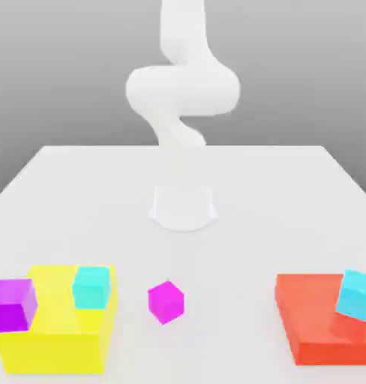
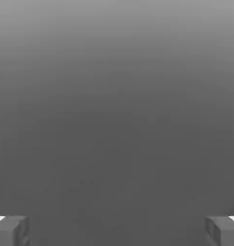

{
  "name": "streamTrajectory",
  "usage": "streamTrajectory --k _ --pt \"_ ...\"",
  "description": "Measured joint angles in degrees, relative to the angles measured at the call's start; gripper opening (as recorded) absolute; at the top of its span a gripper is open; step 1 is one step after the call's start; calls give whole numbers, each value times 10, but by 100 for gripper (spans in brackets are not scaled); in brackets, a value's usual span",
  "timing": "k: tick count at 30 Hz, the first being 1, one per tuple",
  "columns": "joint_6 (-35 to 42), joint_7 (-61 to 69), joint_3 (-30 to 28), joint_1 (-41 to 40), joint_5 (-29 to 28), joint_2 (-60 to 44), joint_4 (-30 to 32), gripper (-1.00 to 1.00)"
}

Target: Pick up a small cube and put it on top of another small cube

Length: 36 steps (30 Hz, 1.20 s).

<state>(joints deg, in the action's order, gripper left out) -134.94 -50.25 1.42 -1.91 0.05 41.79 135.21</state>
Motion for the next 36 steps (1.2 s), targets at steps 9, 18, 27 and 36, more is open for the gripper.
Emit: streamTrajectory --k 9,18,27,36 --pt "-133 -191 54 -74 -1 -176 141 0" --pt "-287 -404 79 -124 2 -385 295 0" --pt "-433 -478 -4 -61 -67 -567 282 -100" --pt "-409 -473 11 -73 -59 -535 287 -100"
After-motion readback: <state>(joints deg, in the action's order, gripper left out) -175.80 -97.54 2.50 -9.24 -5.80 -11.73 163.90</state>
